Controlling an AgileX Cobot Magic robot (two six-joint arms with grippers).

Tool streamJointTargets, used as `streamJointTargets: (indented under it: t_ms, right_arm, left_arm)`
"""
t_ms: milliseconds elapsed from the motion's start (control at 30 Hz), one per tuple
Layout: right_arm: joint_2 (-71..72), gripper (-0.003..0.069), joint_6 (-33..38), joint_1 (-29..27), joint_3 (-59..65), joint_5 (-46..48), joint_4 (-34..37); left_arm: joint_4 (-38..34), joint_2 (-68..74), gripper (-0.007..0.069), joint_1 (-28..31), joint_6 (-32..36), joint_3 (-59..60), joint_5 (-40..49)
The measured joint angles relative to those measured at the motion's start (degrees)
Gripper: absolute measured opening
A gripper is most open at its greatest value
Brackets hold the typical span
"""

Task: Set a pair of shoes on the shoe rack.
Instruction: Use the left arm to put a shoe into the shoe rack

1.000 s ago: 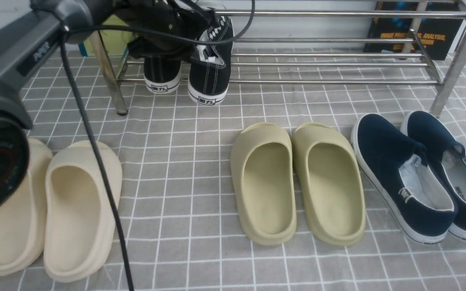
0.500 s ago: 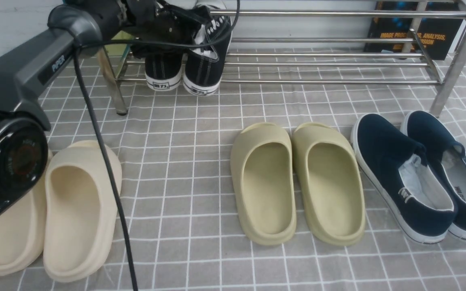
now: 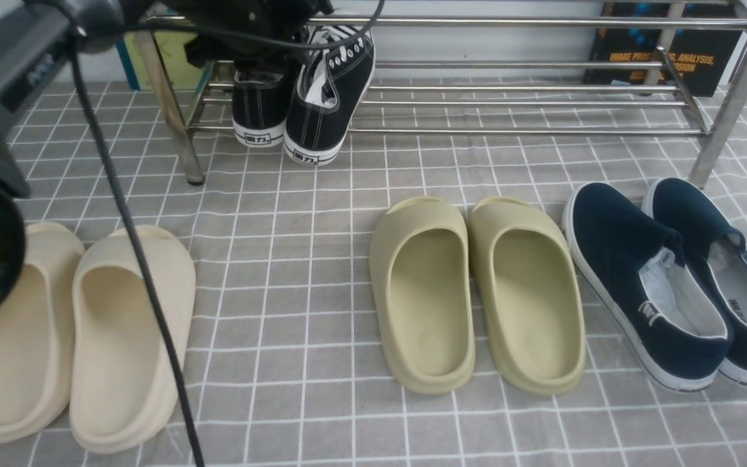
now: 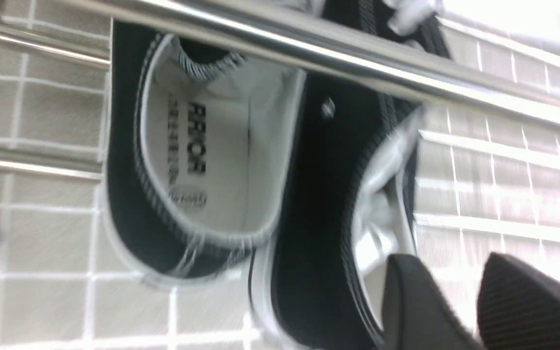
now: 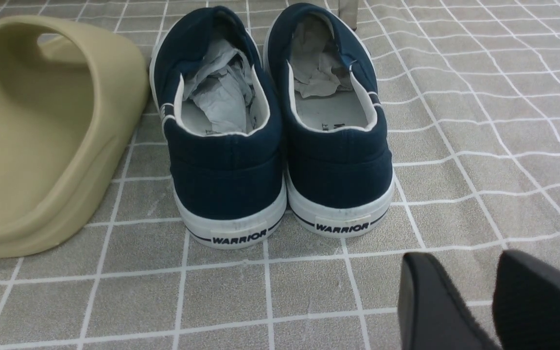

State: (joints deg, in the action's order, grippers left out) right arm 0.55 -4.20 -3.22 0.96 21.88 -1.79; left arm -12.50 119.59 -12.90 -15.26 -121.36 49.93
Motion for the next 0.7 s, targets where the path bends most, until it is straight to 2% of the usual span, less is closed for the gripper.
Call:
streamJointTargets:
  t_ms: [100,133,233,433,700]
  right_arm:
    - [0.00,0.0239,0.00,0.00,0.00,0.00,-0.05]
    - [0.00,0.0239,0.00,0.00,0.00,0.00,-0.05]
    - [0.00,0.0239,0.00,0.00,0.00,0.00,-0.07]
    - [0.00,0.0239,0.00,0.00,0.00,0.00,-0.07]
    - [0.00,0.0239,0.00,0.00,0.00,0.00,-0.23]
  left_arm:
    - [0.30,-1.29,0.0124,0.00,2.52,-0.26,4.29]
    - [0.66,-1.64,0.0052,0.00,4.36,-0.28,8.05]
    - [0.73,-1.04,-0.0014,0.00,5.97,0.43,11.20]
    - [0.13,4.91,-0.0013,0.00,6.84,1.86,12.88]
    - [-7.51,11.66,-0.0013,0.00,6.99,2.25,5.33]
